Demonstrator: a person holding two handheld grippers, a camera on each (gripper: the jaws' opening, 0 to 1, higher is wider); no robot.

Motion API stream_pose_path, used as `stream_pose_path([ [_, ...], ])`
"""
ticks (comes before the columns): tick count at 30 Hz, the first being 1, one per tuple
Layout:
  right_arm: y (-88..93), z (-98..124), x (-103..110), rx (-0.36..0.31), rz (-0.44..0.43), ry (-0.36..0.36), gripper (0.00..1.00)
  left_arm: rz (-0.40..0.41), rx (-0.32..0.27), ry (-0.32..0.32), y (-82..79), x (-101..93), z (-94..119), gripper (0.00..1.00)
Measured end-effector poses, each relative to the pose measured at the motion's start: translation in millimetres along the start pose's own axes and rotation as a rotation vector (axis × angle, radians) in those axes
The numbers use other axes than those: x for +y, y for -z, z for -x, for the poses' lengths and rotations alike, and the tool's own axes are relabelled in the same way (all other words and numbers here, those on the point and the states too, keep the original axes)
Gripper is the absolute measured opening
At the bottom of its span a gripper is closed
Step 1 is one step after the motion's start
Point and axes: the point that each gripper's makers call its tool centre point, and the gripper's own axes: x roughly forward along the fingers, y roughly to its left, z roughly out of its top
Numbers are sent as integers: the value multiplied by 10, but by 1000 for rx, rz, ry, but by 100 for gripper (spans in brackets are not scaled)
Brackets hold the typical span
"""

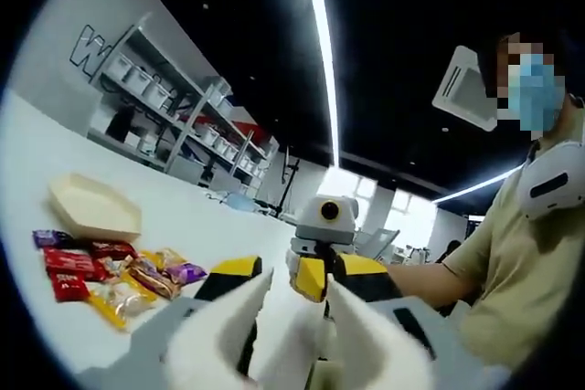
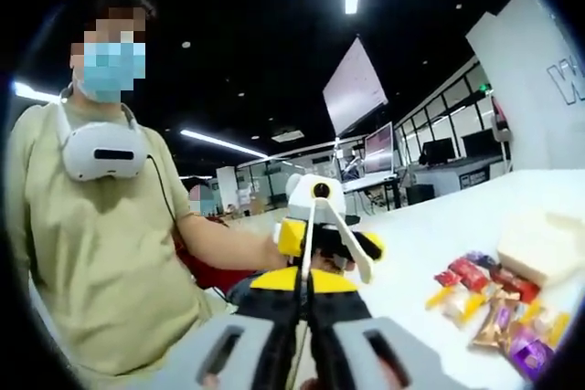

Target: Place the target food into the container with the food tongs after gripping and lifting it, then release it inside without dropping or visibly crushing the food.

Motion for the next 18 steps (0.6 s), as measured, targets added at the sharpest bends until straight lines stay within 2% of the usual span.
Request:
stream_pose_path([
  [2, -6, 9, -3, -6, -4, 3, 0, -1, -3, 1, -3, -5, -5, 31],
  [5, 33, 12, 18, 24, 6, -8, 0, -4, 3, 4, 12, -14, -13, 31],
  [7, -24, 27, -11, -2, -13, -2, 0, -8, -7, 3, 0, -16, -14, 31],
  [8, -4, 6, 4, 6, -1, -5, 0, -9, -11, 3, -9, -17, -11, 31],
  [9, 21, -6, 5, 20, 15, -2, 0, -10, -8, 2, -6, -12, -10, 30],
  [14, 11, -10, -3, 3, 11, -3, 0, -17, 8, 1, 27, -6, 13, 29],
  [18, 23, -10, -11, 14, 31, 0, 0, -43, 40, -7, 78, 6, 33, 29],
])
